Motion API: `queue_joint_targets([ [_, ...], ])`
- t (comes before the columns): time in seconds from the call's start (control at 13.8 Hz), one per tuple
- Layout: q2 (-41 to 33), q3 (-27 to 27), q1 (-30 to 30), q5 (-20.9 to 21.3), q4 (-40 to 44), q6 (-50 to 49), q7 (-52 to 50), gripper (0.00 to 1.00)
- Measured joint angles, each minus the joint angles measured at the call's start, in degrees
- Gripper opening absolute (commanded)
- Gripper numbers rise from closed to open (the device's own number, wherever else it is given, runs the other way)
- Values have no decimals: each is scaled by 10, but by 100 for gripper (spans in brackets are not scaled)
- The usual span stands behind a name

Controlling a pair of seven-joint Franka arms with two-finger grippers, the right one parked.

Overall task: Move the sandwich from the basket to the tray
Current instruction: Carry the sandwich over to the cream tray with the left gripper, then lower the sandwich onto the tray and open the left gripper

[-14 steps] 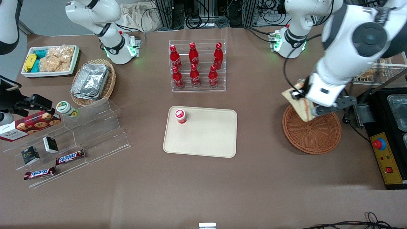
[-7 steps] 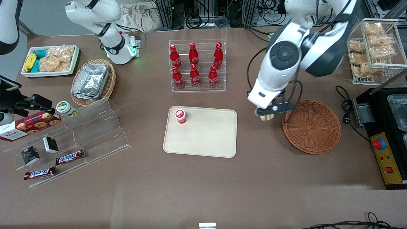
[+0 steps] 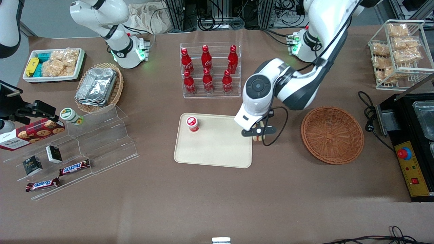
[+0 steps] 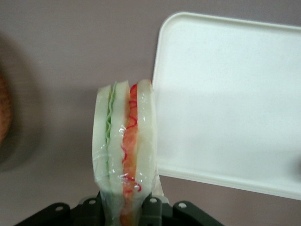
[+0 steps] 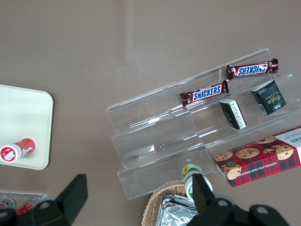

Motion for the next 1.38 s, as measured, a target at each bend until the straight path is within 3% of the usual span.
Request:
queue_joint_targets([
  [0.65, 124, 0, -27, 29, 61, 31, -1, 33],
  [0.73, 134, 0, -29, 31, 69, 31, -1, 40],
  [0.8, 142, 0, -29, 32, 76, 31, -1, 81],
  [0.87, 146, 0, -29, 33, 81, 31, -1, 100],
  [1.38, 140, 0, -28, 35, 136, 24, -62, 100],
])
